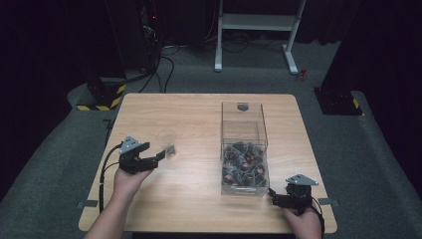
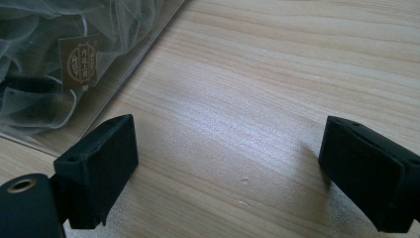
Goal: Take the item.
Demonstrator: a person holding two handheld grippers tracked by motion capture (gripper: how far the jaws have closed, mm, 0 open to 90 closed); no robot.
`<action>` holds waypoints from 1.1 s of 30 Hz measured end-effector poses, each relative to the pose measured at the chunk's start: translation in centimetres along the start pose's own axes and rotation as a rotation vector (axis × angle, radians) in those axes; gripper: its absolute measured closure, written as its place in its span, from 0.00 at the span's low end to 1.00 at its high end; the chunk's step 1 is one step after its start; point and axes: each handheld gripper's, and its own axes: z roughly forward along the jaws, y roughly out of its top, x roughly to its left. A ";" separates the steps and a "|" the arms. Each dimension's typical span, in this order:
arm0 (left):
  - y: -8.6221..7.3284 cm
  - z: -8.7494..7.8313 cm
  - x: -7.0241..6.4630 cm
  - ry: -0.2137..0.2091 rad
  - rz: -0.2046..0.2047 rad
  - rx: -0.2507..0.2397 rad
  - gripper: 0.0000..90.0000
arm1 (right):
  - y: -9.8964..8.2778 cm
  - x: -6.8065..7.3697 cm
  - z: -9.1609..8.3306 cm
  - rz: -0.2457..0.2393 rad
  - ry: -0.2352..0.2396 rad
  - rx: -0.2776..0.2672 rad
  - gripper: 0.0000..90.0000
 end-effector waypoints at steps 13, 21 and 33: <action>-3.0 -0.7 0.4 -0.004 0.002 0.057 0.27 | 0.0 0.0 0.0 -0.001 0.000 0.000 0.09; -5.4 -1.0 0.6 -0.004 0.004 0.122 0.28 | 0.0 0.0 0.0 0.000 -0.001 0.000 0.09; -9.0 -2.0 0.8 0.055 0.080 0.236 0.29 | 0.0 0.0 0.0 0.000 -0.002 0.000 0.09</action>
